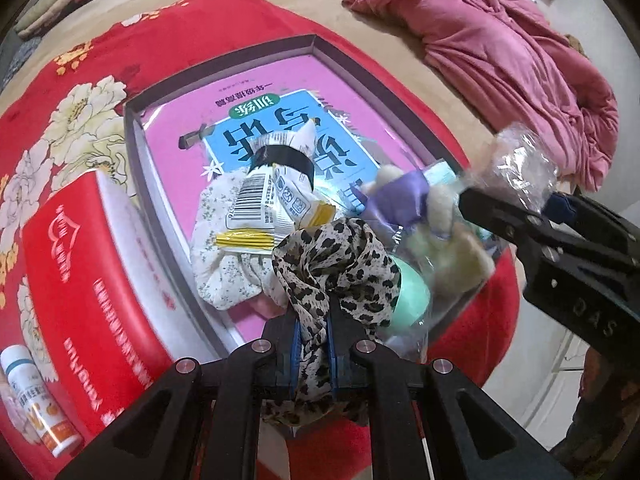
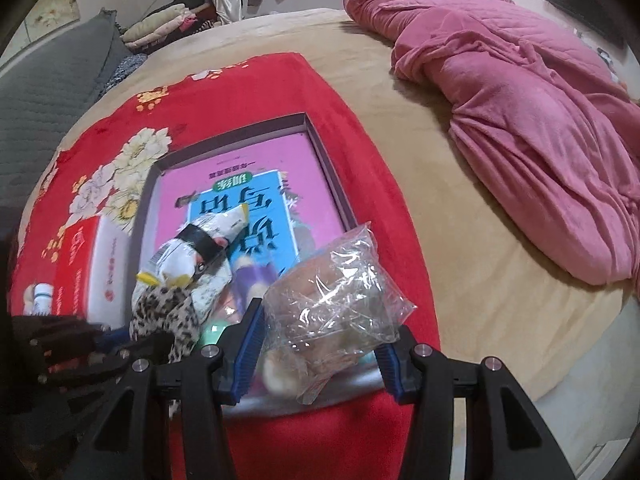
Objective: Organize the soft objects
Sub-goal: 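Carry the scrunchie and plastic bag over the tray and lower both, then open the right gripper releasing the plastic bag while the left holds the scrunchie, then open the left gripper releasing the leopard-print scrunchie onto the tray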
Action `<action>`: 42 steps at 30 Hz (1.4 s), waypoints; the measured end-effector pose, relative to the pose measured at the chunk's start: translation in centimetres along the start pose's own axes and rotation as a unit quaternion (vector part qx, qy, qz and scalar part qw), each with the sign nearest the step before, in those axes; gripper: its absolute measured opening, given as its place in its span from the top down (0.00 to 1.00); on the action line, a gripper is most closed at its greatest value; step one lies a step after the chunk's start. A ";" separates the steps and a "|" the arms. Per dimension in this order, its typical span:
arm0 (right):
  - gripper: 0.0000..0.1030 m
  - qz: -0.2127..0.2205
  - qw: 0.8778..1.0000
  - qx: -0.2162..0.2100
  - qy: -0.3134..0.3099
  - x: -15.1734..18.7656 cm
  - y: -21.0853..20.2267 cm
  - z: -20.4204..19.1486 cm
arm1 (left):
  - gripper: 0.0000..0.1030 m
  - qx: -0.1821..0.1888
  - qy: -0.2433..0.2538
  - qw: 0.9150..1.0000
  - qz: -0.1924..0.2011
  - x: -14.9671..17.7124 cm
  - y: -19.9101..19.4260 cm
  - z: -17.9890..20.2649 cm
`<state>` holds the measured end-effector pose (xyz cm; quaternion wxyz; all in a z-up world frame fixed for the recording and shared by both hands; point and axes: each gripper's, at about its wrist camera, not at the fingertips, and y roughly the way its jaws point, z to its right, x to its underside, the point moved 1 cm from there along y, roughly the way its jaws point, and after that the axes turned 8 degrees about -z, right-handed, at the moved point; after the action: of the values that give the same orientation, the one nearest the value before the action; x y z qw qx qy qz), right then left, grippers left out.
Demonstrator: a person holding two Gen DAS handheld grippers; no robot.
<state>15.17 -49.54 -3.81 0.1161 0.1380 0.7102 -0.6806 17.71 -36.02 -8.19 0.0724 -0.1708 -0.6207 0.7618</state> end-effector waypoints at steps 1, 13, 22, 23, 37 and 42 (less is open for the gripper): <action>0.50 -0.006 1.000 -0.007 0.003 -0.4 0.6 0.1 | 0.89 0.000 0.001 1.000 -0.002 -0.2 0.2 0.0; 0.50 -0.029 0.998 -0.051 0.013 -3.3 3.6 -0.6 | 0.89 0.014 -0.003 1.000 -0.003 -0.6 0.5 0.0; 0.41 -0.025 0.999 -0.034 0.004 -3.1 3.6 -0.8 | 0.89 0.019 -0.009 1.000 0.000 -0.4 0.3 -0.2; 0.40 -0.028 0.999 -0.034 0.005 -3.1 3.7 -0.8 | 0.89 0.020 -0.010 1.000 0.000 -0.3 0.2 -0.2; 0.40 0.011 1.000 -0.002 -0.004 -2.7 0.4 -1.3 | 0.82 0.020 -0.011 1.000 0.016 -0.7 -0.7 -0.6; 0.39 0.026 1.000 -0.003 0.006 -2.4 -1.5 -0.6 | 0.47 0.017 -0.013 0.999 0.031 -1.0 -1.6 -0.6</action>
<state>16.86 -49.06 -1.54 0.1301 0.1605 0.7088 -0.6745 18.65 -35.39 -6.54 0.0434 -0.1786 -0.6030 0.7763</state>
